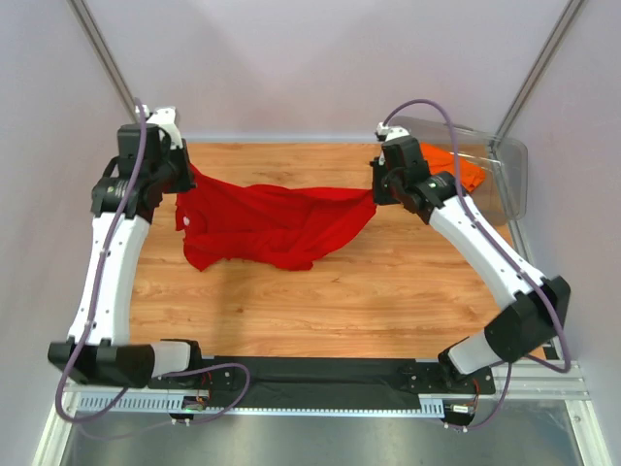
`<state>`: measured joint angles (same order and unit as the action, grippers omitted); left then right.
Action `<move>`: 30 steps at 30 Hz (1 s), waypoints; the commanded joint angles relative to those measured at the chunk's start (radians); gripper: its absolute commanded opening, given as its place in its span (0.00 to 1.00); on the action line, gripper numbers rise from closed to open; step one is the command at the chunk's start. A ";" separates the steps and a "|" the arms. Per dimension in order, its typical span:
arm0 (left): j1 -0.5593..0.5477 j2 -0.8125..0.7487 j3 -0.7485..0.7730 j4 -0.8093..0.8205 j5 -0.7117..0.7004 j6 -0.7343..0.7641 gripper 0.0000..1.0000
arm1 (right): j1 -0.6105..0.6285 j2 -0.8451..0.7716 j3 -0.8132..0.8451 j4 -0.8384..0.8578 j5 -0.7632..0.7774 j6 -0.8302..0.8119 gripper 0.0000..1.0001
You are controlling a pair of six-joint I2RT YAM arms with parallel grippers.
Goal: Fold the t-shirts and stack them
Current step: Flatten the tshirt out
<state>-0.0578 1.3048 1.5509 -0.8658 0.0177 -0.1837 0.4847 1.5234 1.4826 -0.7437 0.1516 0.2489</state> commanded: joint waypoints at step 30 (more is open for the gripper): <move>0.000 0.191 0.402 0.228 -0.229 0.438 0.00 | -0.081 0.061 0.304 0.504 0.085 -0.168 0.00</move>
<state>-0.0593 1.2648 1.9965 -0.7238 -0.1864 0.1646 0.4511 1.4113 1.7260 -0.3229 0.2279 0.1066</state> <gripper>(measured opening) 0.007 0.006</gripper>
